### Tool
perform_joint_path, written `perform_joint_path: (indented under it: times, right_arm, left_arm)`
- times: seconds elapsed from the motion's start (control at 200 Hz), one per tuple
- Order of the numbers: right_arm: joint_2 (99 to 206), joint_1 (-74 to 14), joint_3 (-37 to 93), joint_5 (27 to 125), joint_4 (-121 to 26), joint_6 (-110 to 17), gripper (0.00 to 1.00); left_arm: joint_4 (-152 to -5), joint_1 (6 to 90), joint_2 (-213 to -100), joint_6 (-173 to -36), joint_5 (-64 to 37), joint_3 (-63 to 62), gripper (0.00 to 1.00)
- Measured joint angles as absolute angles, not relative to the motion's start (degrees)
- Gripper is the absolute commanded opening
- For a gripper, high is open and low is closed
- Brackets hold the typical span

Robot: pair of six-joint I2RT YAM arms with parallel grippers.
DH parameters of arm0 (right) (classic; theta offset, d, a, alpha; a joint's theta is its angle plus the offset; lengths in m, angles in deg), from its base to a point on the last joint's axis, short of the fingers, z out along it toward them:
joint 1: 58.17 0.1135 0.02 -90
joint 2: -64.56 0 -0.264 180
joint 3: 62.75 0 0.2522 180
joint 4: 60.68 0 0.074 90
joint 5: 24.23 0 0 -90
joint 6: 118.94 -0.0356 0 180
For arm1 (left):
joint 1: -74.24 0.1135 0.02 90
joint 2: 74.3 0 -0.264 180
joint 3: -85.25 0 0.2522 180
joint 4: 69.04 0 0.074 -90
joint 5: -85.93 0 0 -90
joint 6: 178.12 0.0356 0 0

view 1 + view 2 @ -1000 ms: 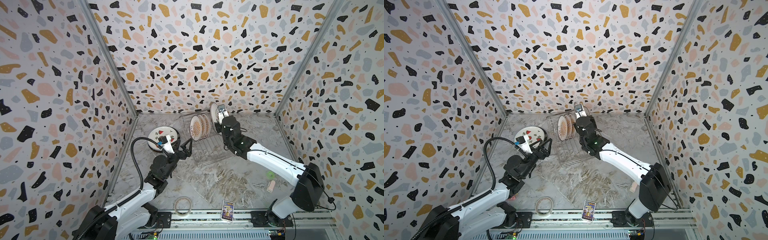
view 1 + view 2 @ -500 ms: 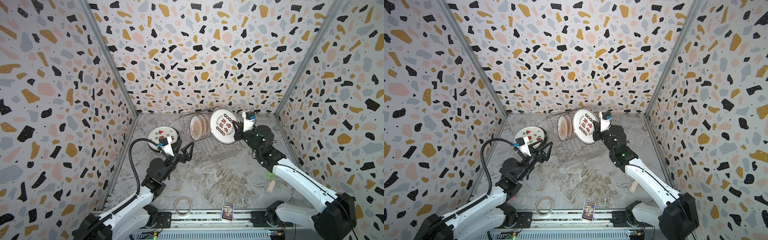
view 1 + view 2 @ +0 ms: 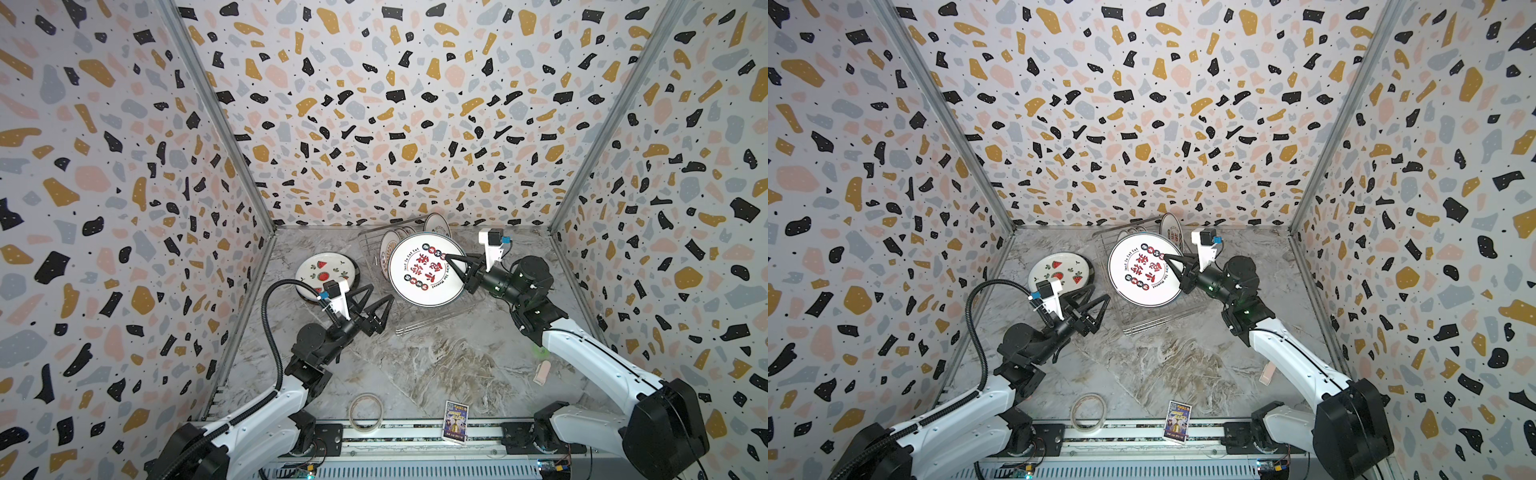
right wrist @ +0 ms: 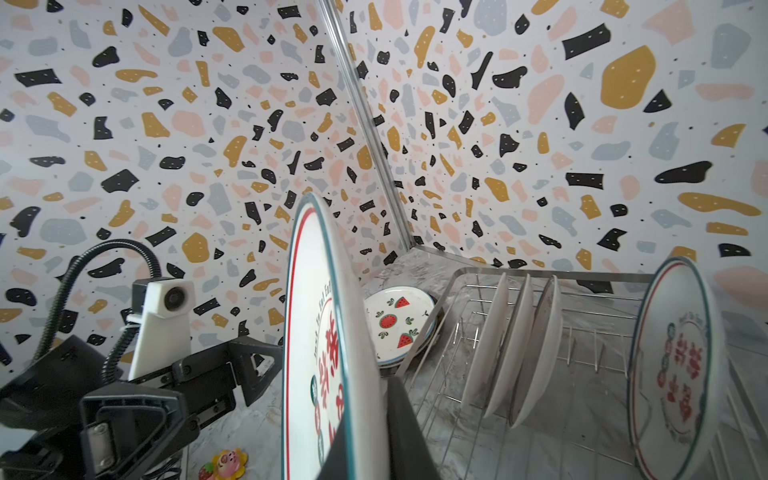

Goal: Unload the plates from the dish rack
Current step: 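Bring the plate to the left gripper and grasp its rim with it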

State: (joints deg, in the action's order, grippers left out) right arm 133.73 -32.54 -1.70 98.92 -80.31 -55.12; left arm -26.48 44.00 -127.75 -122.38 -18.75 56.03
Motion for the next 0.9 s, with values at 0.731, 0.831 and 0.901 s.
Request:
perform_joint_path:
  times: [0.731, 0.831, 0.901]
  right_arm:
    - [141.40, -32.76, -3.04, 106.55, -87.30, -58.75, 0.00]
    - [142.41, -33.07, -3.02, 107.53, -88.81, -58.62, 0.00]
    - [143.06, -33.20, -2.97, 107.83, -89.51, -58.70, 0.00]
  left_arm:
    - [-23.73, 42.99, -140.80, -128.69, -19.65, 50.91, 0.08]
    - [-24.12, 43.13, -140.97, -131.08, -19.19, 50.89, 0.00]
    - [-24.28, 43.15, -140.93, -131.86, -19.23, 50.87, 0.00]
